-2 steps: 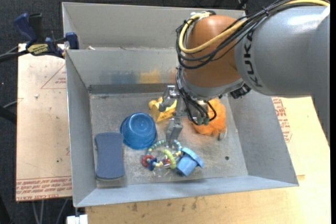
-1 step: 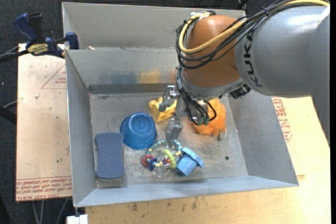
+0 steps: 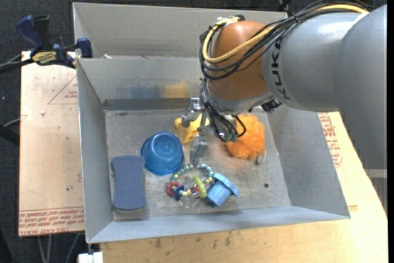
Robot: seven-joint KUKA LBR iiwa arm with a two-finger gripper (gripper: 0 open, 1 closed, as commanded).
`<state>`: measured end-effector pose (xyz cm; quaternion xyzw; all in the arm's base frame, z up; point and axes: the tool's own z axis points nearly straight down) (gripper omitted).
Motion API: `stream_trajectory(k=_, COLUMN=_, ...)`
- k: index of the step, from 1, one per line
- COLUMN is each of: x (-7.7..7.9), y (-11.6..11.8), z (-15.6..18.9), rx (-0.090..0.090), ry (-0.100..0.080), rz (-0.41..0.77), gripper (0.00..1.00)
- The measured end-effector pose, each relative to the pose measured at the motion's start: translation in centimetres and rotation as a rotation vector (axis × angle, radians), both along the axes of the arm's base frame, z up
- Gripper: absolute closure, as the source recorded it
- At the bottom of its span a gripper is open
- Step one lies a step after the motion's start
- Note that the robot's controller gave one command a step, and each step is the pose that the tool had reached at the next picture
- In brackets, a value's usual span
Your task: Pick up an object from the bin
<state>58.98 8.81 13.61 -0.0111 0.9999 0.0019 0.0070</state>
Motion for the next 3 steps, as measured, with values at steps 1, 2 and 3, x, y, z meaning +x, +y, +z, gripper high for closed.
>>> stream_trajectory(k=1, x=1.0, y=-0.6, z=-2.6, rx=0.001, ry=-0.006, rz=-0.016, gripper=0.0)
stream_trajectory(k=2, x=6.0, y=-1.8, z=-4.8, rx=0.01, ry=-0.003, rz=-0.191, gripper=1.0)
stream_trajectory(k=3, x=6.0, y=-1.8, z=-4.8, rx=0.01, ry=-0.003, rz=-0.191, gripper=1.0)
